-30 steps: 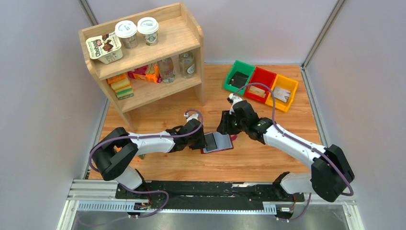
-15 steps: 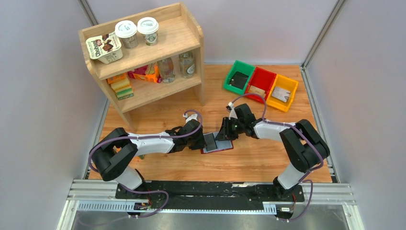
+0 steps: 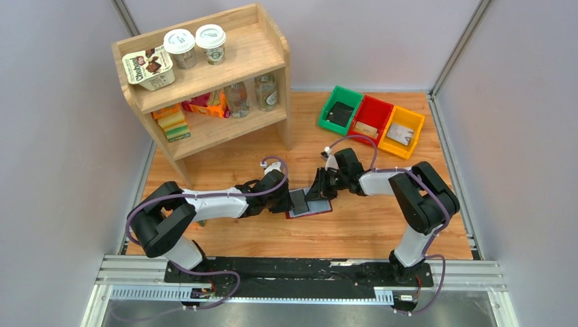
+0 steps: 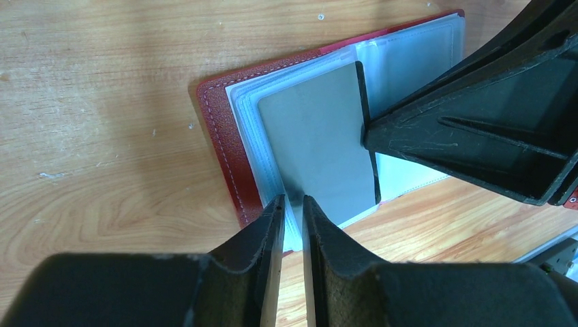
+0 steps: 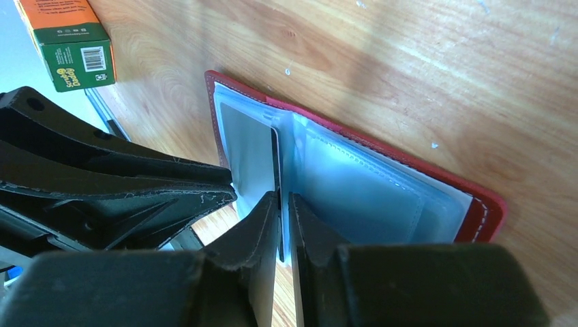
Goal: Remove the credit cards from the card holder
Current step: Remove the credit card from the card holder.
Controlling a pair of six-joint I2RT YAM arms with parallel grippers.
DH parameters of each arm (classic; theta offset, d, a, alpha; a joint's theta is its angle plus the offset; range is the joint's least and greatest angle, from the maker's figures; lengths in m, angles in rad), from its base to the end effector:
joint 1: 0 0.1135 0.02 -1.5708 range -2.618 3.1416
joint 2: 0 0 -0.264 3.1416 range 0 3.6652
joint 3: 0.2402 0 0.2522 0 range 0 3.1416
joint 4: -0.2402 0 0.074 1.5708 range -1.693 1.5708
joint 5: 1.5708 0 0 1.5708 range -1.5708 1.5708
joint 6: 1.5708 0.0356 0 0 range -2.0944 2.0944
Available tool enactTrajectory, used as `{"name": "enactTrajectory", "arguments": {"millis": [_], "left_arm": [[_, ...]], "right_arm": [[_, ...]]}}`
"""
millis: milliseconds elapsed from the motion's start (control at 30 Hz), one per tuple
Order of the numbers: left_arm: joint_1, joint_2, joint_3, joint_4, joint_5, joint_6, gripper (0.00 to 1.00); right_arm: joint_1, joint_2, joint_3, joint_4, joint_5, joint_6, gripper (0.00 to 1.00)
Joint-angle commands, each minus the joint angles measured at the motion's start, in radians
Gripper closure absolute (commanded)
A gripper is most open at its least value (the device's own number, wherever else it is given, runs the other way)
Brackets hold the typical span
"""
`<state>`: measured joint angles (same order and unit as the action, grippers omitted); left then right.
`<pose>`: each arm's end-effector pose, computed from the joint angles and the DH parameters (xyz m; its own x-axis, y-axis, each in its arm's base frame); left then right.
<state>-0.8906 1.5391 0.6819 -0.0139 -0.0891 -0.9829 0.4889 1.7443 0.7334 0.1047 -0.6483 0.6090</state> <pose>0.1835 -0.2218 0.1477 -0.8812 -0.2285 -0.4138 0.0091 0.8671 -0.4981 0.2633 0.1644 0.1173 -0.9722 -0.0007 -0.2340 -0.1792 0.6452 0.7427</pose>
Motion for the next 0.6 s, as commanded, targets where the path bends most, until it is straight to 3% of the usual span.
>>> {"name": "enactTrajectory", "arguments": {"millis": [0, 567], "left_arm": [[-0.007, 0.006, -0.039, -0.1, -0.021, 0.009, 0.75], [-0.007, 0.006, -0.042, -0.097, -0.02, 0.009, 0.76]], "right_arm": [[-0.021, 0.004, -0.017, 0.049, -0.039, 0.006, 0.83], [-0.029, 0.07, -0.02, 0.234, -0.214, 0.063, 0.81]]}}
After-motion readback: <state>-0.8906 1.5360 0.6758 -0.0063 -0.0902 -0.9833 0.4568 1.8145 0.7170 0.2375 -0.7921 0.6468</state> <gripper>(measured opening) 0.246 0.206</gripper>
